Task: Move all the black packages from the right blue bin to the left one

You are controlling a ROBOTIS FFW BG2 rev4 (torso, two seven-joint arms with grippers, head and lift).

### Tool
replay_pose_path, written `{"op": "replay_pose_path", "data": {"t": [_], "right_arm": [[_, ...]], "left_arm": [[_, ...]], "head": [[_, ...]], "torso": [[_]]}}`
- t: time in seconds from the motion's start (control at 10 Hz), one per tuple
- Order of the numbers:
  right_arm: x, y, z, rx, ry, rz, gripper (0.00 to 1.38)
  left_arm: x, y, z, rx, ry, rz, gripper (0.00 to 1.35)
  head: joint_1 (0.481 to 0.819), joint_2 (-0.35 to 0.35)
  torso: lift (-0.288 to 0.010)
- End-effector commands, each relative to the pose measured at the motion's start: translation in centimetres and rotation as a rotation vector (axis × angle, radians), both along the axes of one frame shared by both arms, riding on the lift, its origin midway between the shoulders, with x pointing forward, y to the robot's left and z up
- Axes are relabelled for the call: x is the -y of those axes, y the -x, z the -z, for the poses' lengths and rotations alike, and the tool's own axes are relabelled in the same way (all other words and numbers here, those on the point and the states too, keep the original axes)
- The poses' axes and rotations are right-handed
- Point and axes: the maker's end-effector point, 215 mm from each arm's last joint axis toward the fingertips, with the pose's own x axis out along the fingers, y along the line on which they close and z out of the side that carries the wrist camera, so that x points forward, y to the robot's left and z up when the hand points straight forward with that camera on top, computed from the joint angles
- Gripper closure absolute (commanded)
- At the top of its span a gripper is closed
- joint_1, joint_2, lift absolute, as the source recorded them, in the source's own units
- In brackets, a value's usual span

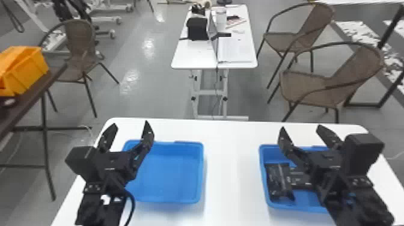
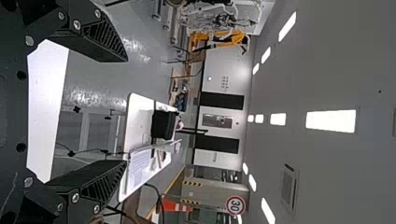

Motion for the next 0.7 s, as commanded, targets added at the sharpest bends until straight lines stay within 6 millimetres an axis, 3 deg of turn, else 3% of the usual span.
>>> {"op": "replay_pose_path", "data": {"t": [0.0, 0.5, 0.6], "right_arm": [[-0.1, -0.1, -0.1, 0.002, 0.002, -0.005, 0.21], [-0.1, -0.1, 0.0, 0.002, 0.009, -0.007, 0.21], [0.1, 0.0, 0.9, -0.018, 0.023, -0.005, 0.21]], "left_arm": [[0.0, 0.0, 0.0, 0.001, 0.002, -0.001, 0.27], [0.0, 0.0, -0.1, 0.002, 0.001, -0.001, 0.27], [0.0, 0.0, -0.1, 0.002, 0.001, -0.001, 0.27]], "head": [[0.695, 0.074], [0.695, 0.076], [0.695, 0.076]], "torso": [[0.0], [0.0], [0.0]]}}
